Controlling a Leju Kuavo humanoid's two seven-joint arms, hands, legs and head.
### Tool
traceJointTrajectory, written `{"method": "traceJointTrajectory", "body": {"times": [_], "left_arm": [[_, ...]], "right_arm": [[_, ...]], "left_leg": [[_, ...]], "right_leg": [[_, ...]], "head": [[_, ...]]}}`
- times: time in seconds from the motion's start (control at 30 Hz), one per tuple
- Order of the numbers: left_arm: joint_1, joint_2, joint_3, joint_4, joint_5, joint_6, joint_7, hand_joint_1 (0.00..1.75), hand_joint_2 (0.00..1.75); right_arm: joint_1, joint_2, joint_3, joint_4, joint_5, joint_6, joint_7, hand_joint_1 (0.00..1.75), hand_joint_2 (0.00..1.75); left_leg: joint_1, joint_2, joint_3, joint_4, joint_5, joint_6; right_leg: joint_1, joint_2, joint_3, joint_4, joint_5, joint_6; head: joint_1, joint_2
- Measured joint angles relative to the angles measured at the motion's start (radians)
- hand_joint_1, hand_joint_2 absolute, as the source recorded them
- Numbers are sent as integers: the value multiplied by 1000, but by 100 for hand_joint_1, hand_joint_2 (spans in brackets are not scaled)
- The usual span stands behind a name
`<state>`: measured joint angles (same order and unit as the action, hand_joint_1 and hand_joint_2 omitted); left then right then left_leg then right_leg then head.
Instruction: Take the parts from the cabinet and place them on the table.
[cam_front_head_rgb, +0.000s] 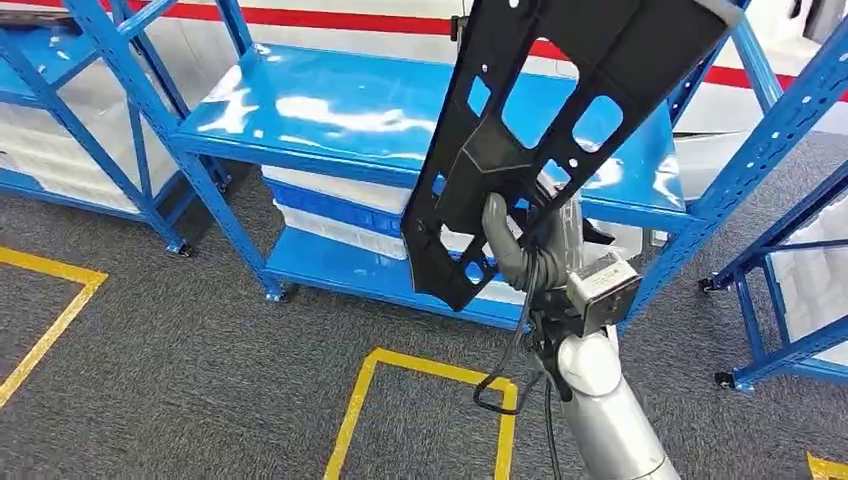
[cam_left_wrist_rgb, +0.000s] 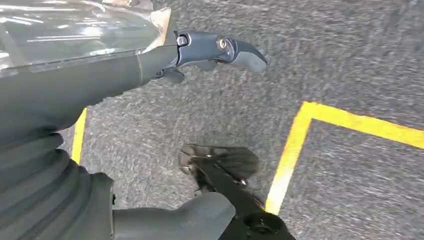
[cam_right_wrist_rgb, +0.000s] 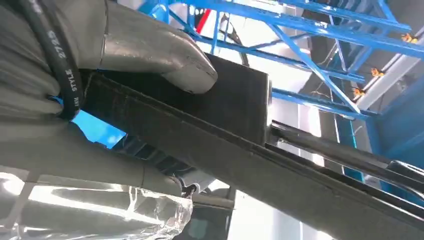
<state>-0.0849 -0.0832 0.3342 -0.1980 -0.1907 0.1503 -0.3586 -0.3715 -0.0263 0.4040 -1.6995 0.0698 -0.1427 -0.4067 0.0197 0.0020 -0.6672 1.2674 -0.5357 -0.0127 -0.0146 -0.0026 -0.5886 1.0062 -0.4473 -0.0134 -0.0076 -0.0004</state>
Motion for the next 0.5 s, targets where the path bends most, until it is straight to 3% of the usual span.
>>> {"method": "traceJointTrajectory", "body": {"times": [0.03, 0.07, 0.1, 0.13, 0.2, 0.23, 0.27, 0.33, 0.37, 0.4, 0.43, 0.47, 0.5], "left_arm": [[0, 0, 0, 0, -1, 0, 0, 0, 175], [-1, 0, 0, -1, -1, 0, 0, 0, 175], [-3, 1, 0, -2, -1, 0, 0, 0, 175], [-4, 1, 0, -2, -1, 0, -1, 0, 175], [-4, 1, 0, -2, -2, -2, -1, 0, 175], [-3, 1, 0, -2, -3, -1, -2, 0, 175], [-4, -2, 0, -1, -5, -2, -2, 0, 175], [-6, -1, 0, -1, -10, -3, -8, 0, 175], [-6, -1, 0, -2, -13, -9, -18, 0, 175], [-5, -1, 0, -2, -16, -14, -30, 0, 175], [-5, -1, 0, -2, -19, -17, -39, 0, 175], [-5, -1, 0, -2, -19, -21, -46, 0, 175], [-5, -1, 0, -2, -20, -24, -49, 0, 175]], "right_arm": [[0, 0, 0, 0, 0, 0, -1, 175, 175], [0, 0, 0, -1, 1, 0, -1, 175, 175], [1, 0, 0, -3, 1, 0, -1, 175, 175], [-1, 0, 0, -5, 2, -1, -2, 175, 175], [-1, 1, 0, -6, 4, -1, -4, 175, 175], [1, 1, 0, -9, 9, -1, -5, 175, 175], [2, -2, -2, -9, 11, -2, -5, 175, 175], [2, -3, -1, -11, 17, -2, -5, 175, 175], [3, -3, -1, -14, 18, -3, -5, 175, 175], [5, -4, -1, -14, 20, -2, -5, 175, 175], [8, -5, -1, -14, 21, -3, -5, 175, 175], [12, -6, -1, -14, 24, -2, -5, 175, 175], [16, -7, -1, -14, 29, -2, -5, 175, 175]], "left_leg": [[0, 0, 57, -76, 29, 4], [0, -3, 126, -170, 38, 11], [-3, -9, 176, -247, 10, 18], [-8, -11, 189, -275, 7, 21], [-17, -10, 179, -270, 17, 31], [-20, -9, 173, -275, 29, 43], [-8, 1, 158, -289, 51, 54], [-12, 2, 135, -293, 71, 71], [-14, 2, 120, -293, 83, 71], [-14, 4, 102, -292, 96, 72], [-14, 3, 86, -291, 108, 71], [-14, 3, 71, -291, 119, 68], [-14, 0, 55, -289, 131, 65]], "right_leg": [[0, 1, -9, 2, 6, 3], [1, 1, -13, 3, 13, 7], [4, 1, -18, 3, 20, 10], [6, -1, -19, 3, 26, 19], [0, -2, -21, -3, 44, 33], [1, -1, -23, -7, 53, 44], [4, -2, -31, 6, 42, 44], [4, 1, -74, 86, -55, 26], [3, 1, -91, 155, -103, 19], [1, 1, -109, 236, -136, 20], [1, 0, -118, 291, -135, 29], [0, 0, -114, 316, -108, 45], [-1, 1, -92, 304, -70, 62]], "head": [[0, 0], [0, 0], [0, 0], [3, 0], [-2, 0], [1, 0], [0, 0], [6, 0], [7, 0], [5, 0], [7, 0], [6, 0], [7, 0]]}}
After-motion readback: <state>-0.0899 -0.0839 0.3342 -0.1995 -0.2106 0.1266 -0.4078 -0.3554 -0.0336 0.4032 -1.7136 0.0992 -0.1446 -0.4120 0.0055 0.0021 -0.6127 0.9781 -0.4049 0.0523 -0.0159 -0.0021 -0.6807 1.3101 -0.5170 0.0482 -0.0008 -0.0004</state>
